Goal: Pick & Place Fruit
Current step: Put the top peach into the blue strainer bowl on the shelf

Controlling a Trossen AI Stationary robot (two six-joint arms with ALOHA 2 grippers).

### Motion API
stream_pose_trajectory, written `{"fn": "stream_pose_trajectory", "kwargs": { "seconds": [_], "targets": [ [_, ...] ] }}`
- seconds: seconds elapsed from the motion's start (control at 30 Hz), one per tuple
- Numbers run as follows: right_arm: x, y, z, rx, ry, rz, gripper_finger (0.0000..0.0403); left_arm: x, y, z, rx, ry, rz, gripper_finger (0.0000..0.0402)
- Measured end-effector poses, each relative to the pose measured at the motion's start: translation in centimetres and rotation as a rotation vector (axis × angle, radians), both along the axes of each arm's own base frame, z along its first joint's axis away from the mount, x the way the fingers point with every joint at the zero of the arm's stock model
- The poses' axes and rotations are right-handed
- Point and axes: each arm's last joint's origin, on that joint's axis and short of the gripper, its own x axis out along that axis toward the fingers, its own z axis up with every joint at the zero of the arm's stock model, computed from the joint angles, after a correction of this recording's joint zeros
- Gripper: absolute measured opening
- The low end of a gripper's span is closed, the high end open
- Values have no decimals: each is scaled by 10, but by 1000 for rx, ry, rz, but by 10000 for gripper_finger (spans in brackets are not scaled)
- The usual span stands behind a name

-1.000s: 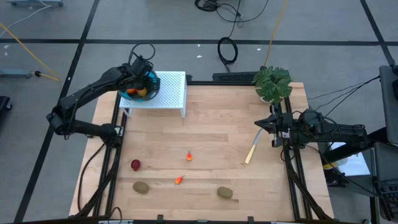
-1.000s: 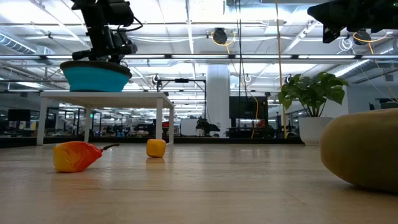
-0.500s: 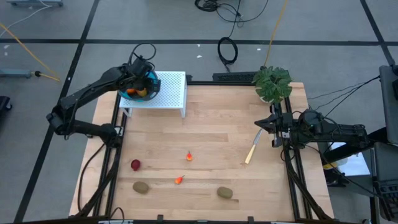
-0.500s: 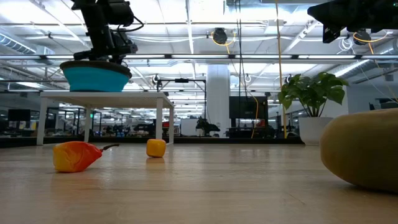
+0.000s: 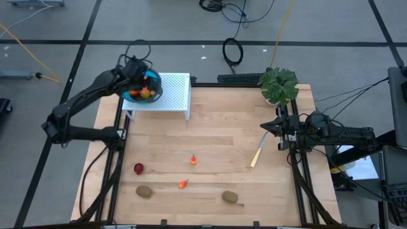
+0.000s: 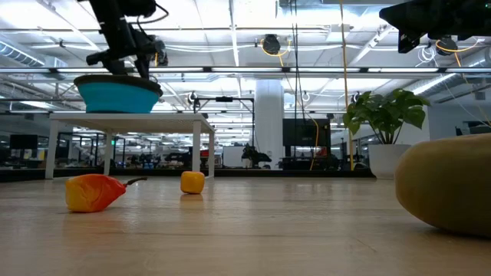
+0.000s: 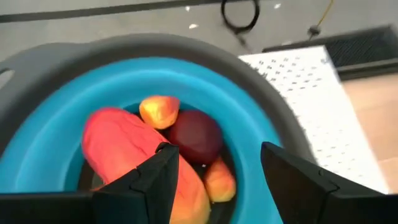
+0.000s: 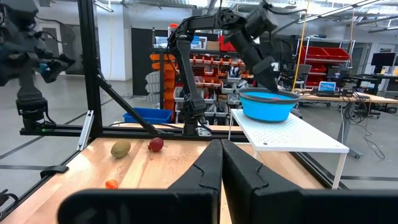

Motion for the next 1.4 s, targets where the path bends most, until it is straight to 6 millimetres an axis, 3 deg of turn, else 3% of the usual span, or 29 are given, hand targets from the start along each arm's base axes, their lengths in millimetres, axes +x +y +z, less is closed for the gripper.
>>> {"fn": "stream_pose_trajectory", "kwargs": {
  "seconds": [0.33,0.83,1.17,1.4],
  "targets": [
    [0,0,0,0,0,0,0,-1,-40,20,-55,-234,-110,228],
    [0,0,0,1,0,4,0,52,-111,24,-145,-420,-378,227],
    [0,0,-4,57,40,18,0,88,-160,4,-247,-427,-401,227],
    [0,4,-10,57,111,141,0,112,-189,-20,-350,-400,-369,227]
  ]
}}
